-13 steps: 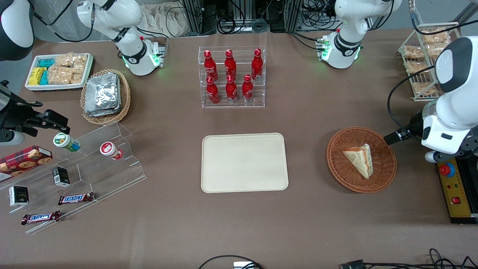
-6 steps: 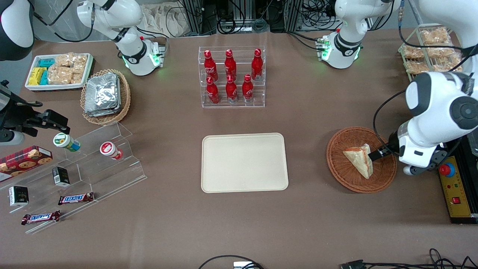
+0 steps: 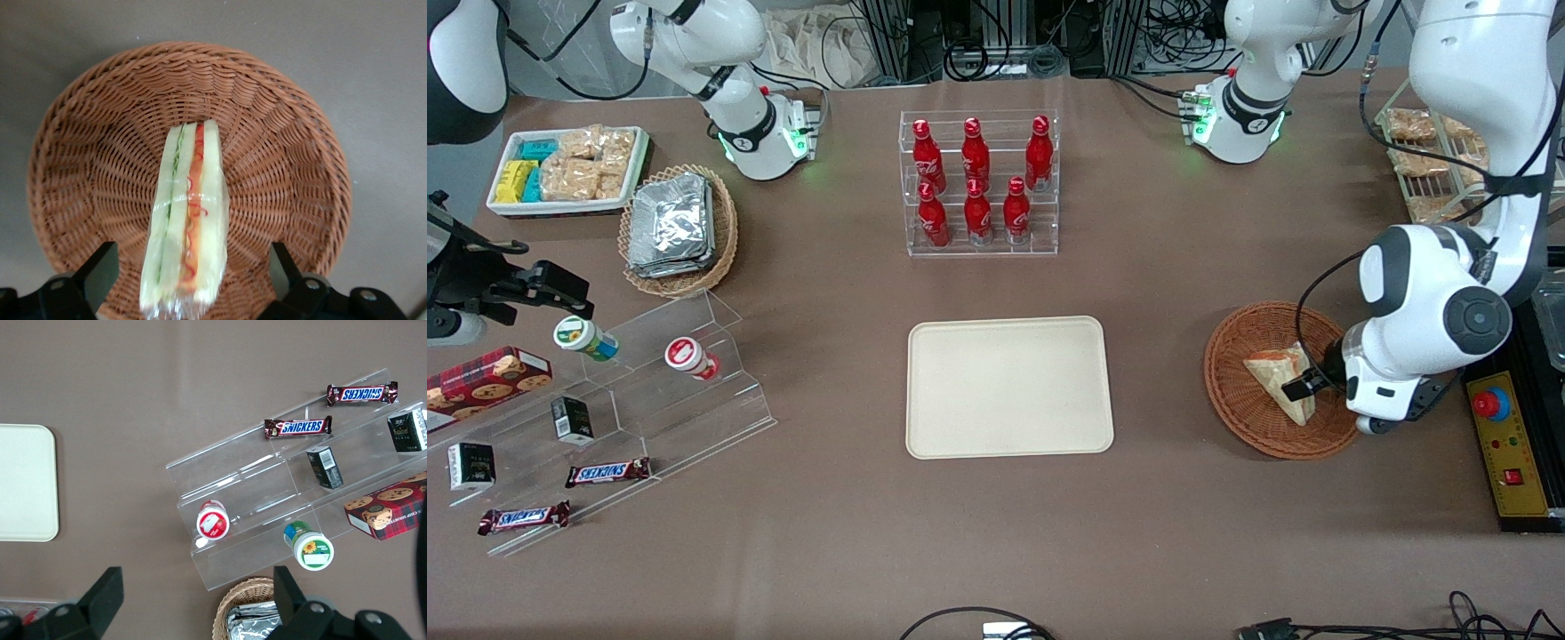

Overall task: Place sandwich from basket to tray
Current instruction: 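Lower the left gripper around the sandwich and close on it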

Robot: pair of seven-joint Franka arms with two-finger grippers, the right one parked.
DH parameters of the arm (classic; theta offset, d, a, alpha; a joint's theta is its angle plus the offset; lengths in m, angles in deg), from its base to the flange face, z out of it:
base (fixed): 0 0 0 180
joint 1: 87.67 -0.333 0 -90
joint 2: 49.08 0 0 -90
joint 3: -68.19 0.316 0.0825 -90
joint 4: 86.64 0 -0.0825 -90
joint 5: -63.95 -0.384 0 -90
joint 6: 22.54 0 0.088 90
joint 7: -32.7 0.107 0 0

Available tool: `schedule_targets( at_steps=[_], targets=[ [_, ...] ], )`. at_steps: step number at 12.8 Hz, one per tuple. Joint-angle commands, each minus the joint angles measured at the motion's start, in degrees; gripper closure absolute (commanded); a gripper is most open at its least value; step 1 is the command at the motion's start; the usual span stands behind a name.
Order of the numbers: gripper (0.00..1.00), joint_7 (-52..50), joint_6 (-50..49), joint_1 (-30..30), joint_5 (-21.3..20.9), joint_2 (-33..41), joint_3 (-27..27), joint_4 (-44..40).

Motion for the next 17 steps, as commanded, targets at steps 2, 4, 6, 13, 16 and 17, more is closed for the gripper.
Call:
schedule_targets(
  at_steps=[2, 4, 6, 13, 16, 17],
  targets=[
    [0.0, -4.87, 4.61, 0.02, -0.68, -2.31, -0.44, 1.47],
    [0.0, -4.96, 4.79, -0.07, -0.68, -3.45, -0.44, 1.3],
    [0.34, -4.96, 5.93, 0.02, -0.68, -4.95, -0.44, 0.94],
    [1.0, -5.41, 4.98, 0.02, -0.68, -4.69, -0.53, 0.94],
    [1.0, -4.61, 0.5, -0.33, -0.68, -4.25, -0.53, -0.98],
    [1.0, -4.61, -2.3, -0.42, -0.68, -3.64, -0.53, -2.56]
  ],
)
